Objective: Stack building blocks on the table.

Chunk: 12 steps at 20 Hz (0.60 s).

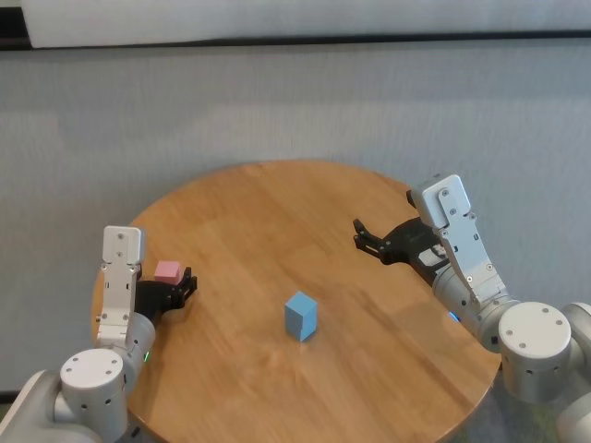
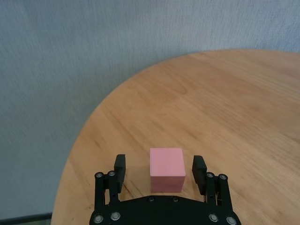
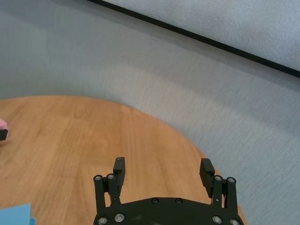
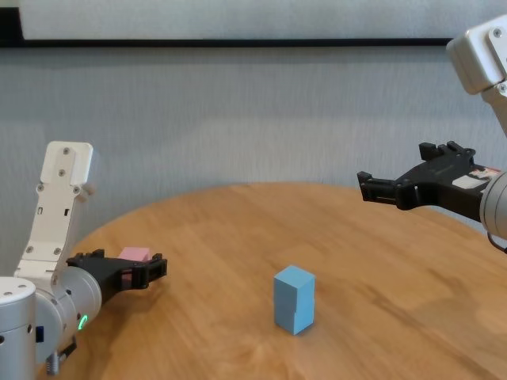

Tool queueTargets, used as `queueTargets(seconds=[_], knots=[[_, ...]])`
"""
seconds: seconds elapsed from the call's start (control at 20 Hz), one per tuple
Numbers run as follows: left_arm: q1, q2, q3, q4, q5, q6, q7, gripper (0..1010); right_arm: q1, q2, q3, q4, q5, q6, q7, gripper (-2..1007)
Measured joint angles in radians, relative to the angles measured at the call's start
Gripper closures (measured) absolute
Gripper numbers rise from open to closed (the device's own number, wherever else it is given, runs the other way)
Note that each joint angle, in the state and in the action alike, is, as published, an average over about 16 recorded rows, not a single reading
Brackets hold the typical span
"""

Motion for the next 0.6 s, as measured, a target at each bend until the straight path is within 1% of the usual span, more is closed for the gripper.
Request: queueTargets(seconds=[0.2,0.6], knots=[[0.000,0.000,0.000,-0.001,0.000,0.000,0.000,185,0.000,0.000,0.000,0.000,0.000,0.000,0.000,0],[0.001,0.000,0.001,-0.001,0.000,0.001,-0.001,429,0.000,0.000,0.000,0.000,0.000,0.000,0.000,0]])
